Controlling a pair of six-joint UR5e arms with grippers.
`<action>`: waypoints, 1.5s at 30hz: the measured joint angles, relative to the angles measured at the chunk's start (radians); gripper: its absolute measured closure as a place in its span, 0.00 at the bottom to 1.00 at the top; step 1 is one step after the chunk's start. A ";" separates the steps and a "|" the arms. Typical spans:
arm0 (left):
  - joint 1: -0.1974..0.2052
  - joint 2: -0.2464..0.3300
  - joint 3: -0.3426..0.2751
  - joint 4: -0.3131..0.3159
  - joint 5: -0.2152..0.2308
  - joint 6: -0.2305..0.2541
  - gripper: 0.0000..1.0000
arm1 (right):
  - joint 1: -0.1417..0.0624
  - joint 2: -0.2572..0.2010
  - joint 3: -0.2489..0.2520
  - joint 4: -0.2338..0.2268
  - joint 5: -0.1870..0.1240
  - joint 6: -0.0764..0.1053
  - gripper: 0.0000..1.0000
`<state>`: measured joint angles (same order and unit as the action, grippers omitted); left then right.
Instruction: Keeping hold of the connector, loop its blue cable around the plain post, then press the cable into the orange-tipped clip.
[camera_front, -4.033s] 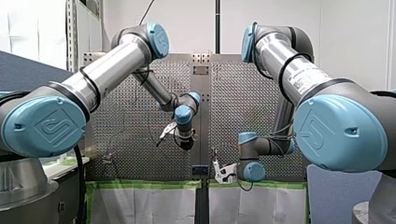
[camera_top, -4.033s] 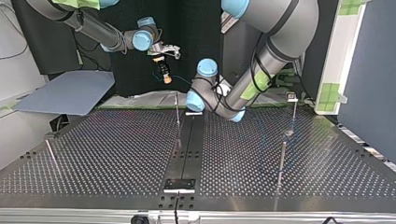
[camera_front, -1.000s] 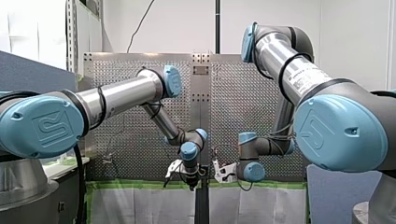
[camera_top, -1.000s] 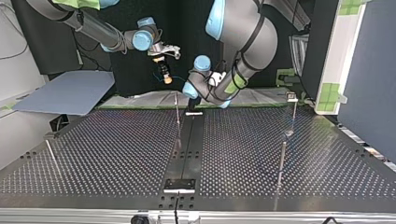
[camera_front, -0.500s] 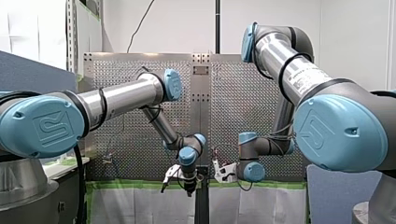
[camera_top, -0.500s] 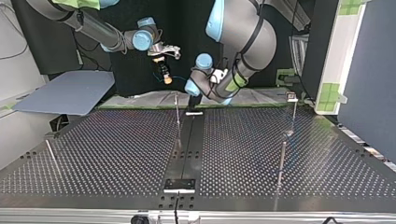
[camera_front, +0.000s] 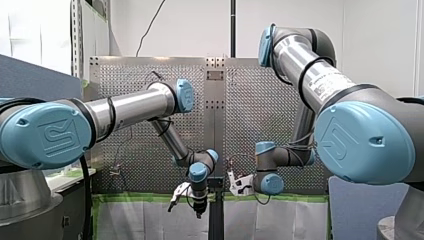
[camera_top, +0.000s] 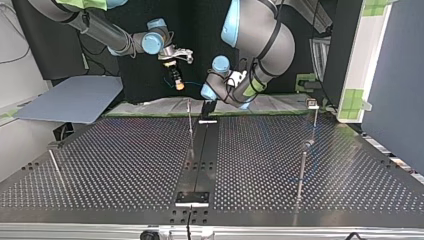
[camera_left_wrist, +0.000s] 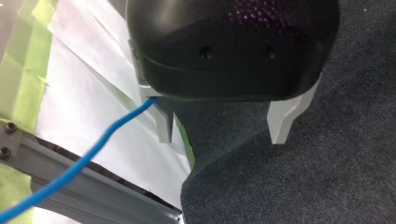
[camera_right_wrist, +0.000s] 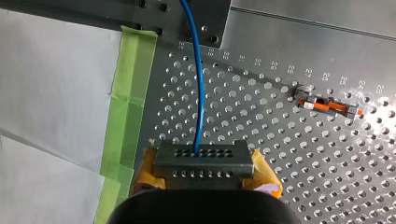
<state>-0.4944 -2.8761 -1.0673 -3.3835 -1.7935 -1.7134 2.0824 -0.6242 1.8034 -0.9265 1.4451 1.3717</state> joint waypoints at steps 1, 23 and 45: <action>0.001 -0.001 0.000 0.000 0.000 0.001 0.00 | 0.000 0.000 0.000 0.000 0.000 0.000 1.00; 0.000 -0.002 0.005 0.016 0.023 0.060 1.00 | 0.000 0.000 0.000 0.000 -0.009 0.000 1.00; 0.002 0.057 -0.067 0.090 -0.090 0.057 1.00 | -0.009 0.000 0.000 0.009 -0.002 0.006 1.00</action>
<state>-0.4919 -2.8191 -1.1347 -3.2935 -1.8839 -1.6560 2.0739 -0.6246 1.8034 -0.9172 1.4434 1.3779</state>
